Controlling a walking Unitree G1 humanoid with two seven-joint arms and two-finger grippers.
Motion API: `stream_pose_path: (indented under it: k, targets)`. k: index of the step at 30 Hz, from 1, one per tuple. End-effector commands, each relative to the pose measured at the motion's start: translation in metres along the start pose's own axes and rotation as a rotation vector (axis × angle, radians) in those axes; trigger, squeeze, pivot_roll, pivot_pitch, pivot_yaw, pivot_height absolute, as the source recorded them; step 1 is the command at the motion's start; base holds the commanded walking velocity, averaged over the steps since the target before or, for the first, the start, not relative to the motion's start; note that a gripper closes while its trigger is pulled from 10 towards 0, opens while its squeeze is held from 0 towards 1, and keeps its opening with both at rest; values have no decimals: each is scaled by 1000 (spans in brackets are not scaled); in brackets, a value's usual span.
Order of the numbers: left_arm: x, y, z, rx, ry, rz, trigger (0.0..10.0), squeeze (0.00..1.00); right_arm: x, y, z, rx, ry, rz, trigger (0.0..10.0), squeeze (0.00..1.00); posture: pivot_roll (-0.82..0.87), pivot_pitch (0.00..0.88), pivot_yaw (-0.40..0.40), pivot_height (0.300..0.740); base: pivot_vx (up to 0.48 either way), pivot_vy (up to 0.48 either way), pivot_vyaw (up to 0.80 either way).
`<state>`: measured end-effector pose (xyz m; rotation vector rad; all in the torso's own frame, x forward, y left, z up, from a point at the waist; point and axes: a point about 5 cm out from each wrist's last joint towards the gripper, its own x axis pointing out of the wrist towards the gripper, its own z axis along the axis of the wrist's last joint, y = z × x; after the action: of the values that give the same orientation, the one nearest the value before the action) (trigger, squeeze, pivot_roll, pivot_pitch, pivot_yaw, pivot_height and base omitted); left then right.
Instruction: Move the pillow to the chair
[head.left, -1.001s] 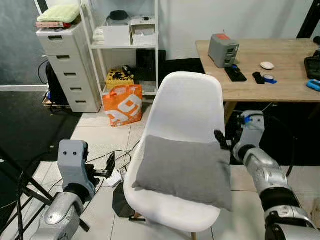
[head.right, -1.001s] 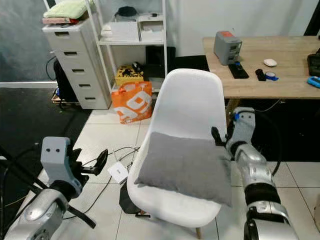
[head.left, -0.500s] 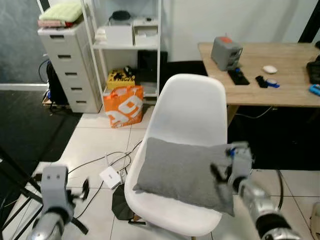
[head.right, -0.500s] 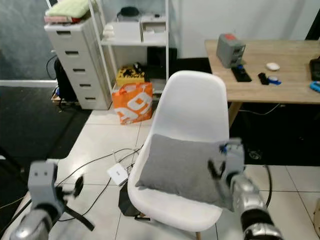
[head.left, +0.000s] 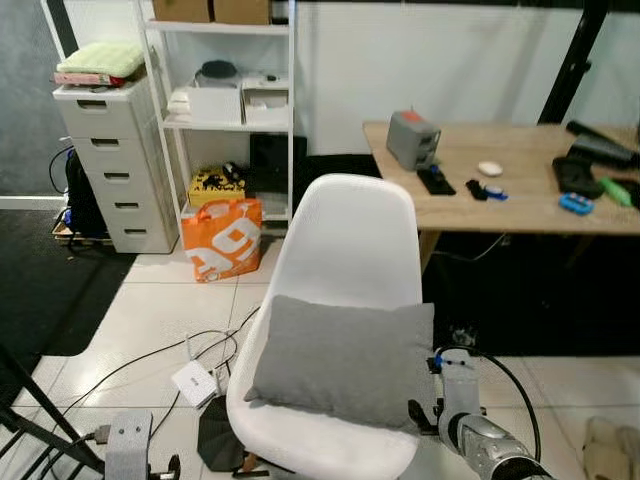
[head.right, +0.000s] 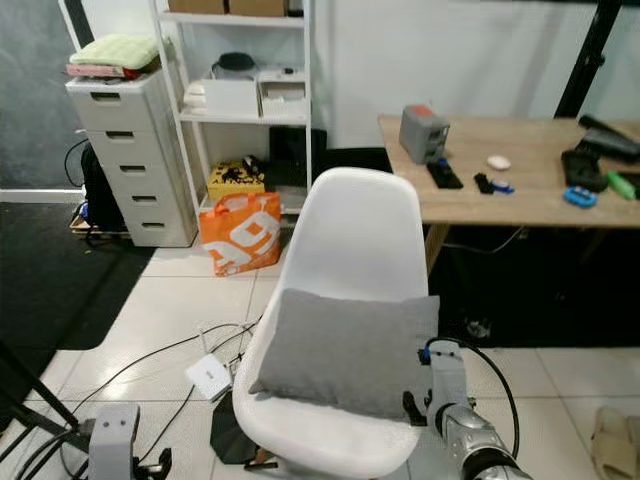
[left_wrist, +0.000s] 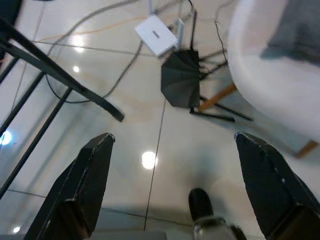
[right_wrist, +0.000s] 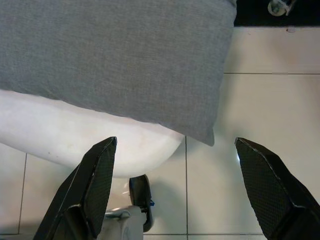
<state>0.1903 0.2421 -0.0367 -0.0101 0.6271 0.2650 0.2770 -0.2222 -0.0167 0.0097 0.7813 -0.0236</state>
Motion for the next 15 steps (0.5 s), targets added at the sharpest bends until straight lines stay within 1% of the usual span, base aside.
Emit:
stream_pose_path:
  k: [1, 2, 3, 4, 7, 9, 10, 13, 15]
  targets:
    - [2, -2, -3, -67, -11, -21, 10000, 0, 1, 7, 0, 39, 14, 27, 10000, 0, -151, 0, -51, 740, 0, 0, 0]
    - [3, -3, -4, -89, -14, -36, 10000, 0, 2, 10, 2, 48, 10, 39, 10000, 0, -151, 0, -51, 740, 0, 0, 0]
    - [3, -3, -4, -89, -14, -36, 10000, 0, 2, 10, 2, 48, 10, 39, 10000, 0, -151, 0, -51, 740, 0, 0, 0]
    - [3, -5, -4, -112, -24, -60, 10000, 0, 2, 11, 0, 35, 28, 30, 10000, 0, -149, 0, -51, 740, 0, 0, 0]
    - [3, -6, -4, -129, -39, -80, 10000, 0, 3, 15, 1, 23, 33, 35, 10000, 0, -148, 0, -52, 740, 0, 0, 0]
    - [3, -9, -3, -134, -74, -108, 10000, 0, 5, 23, 8, -20, 30, 55, 10000, 0, -146, 0, -57, 740, 0, 0, 0]
    - [4, -10, -2, -131, -85, -113, 10000, 0, 5, 27, 13, -50, 20, 68, 10000, 0, -144, 0, -60, 740, 0, 0, 800]
    - [4, -10, -2, -129, -91, -114, 10000, 0, 6, 29, 16, -70, 15, 74, 10000, 0, -144, 0, -60, 740, 0, 0, 800]
    - [4, -10, 1, -131, -111, -115, 10000, 0, 7, 36, 24, -95, -6, 92, 10000, 0, -144, 0, -65, 740, 0, 0, 797]
